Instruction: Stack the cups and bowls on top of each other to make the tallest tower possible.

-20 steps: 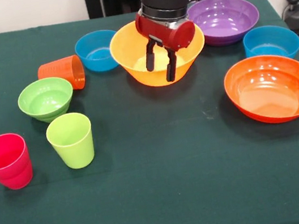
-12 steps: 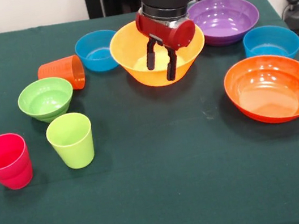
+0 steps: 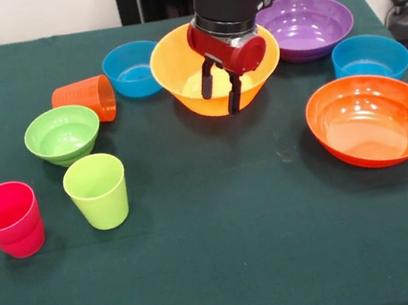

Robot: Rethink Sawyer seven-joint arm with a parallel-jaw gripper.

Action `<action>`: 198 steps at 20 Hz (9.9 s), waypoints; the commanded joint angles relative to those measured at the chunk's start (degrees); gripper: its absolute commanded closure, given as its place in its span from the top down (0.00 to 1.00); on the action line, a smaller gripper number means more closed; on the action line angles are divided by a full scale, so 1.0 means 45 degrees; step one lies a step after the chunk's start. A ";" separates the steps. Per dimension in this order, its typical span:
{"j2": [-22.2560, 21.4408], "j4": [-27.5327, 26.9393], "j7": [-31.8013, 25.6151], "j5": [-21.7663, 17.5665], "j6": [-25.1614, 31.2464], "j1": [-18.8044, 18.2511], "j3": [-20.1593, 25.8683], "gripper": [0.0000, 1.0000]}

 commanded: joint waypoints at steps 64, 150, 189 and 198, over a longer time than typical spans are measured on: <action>0.0416 -0.0447 0.1353 0.1091 0.5579 0.1001 -0.0181 1.00; 0.2439 -0.8168 -0.5972 -0.2654 0.7859 -0.0922 0.1929 0.00; 0.1753 -0.8258 -0.2798 -0.2642 0.8977 0.1040 0.0372 0.00; 0.1967 -0.9416 -0.4985 -0.2969 0.9568 0.0910 0.1183 0.00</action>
